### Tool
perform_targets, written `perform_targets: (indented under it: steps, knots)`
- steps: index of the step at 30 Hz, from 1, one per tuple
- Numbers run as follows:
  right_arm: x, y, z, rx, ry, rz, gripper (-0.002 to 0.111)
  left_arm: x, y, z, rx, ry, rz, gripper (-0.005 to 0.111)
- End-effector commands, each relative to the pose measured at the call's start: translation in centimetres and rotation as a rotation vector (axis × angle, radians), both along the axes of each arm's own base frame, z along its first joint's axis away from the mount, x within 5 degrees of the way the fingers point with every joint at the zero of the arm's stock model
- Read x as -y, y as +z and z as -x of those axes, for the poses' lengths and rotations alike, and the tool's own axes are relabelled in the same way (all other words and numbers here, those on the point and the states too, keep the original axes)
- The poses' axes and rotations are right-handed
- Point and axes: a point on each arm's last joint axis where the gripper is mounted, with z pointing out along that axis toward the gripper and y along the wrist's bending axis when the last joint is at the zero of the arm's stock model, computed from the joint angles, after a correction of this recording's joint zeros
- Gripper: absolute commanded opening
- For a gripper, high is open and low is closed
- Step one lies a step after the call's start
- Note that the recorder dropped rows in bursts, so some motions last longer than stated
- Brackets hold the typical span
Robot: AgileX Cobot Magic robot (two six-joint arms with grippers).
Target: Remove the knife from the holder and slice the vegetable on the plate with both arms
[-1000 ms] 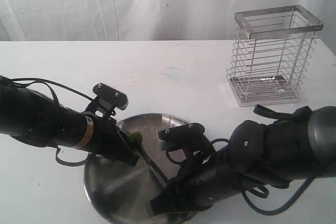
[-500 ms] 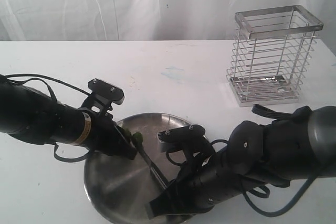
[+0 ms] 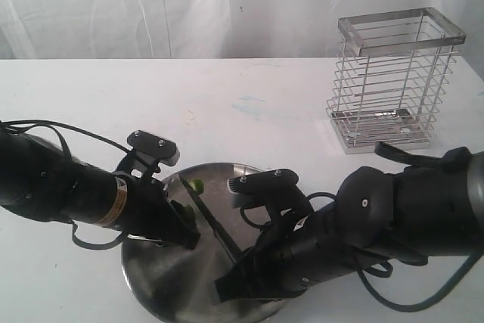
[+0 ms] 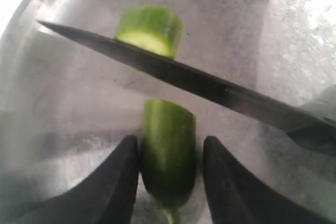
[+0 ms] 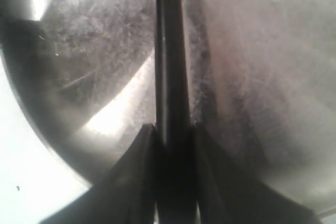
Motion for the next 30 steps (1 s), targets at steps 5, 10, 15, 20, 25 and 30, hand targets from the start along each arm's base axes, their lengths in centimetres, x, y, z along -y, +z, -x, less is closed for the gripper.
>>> perform_targets:
  steps: [5, 10, 15, 20, 25, 30]
  knots:
    - [0.2, 1.0, 0.2, -0.001, 0.01, -0.023, 0.0, -0.6, 0.4, 1.0, -0.004, 0.011, -0.003, 0.05]
    - [0.3, 0.9, 0.3, -0.009, -0.005, -0.024, 0.0, -0.6, 2.7, 1.2, 0.05, 0.024, 0.049, 0.05]
    - [0.5, 0.8, 0.5, -0.038, -0.009, 0.004, 0.0, -0.9, 5.0, 1.4, 0.125, 0.051, 0.075, 0.05]
    - [0.7, 0.7, 0.5, -0.033, 0.001, 0.028, 0.0, -1.0, 5.9, 1.1, 0.165, 0.068, 0.075, 0.05]
    - [0.7, 1.1, 0.5, -0.024, 0.004, 0.019, 0.0, -0.9, 6.5, 0.8, 0.184, 0.071, 0.081, 0.05]
    - [0.9, 2.6, 0.7, 0.013, 0.007, -0.018, 0.0, -1.0, 7.0, 0.9, 0.199, 0.071, 0.089, 0.05]
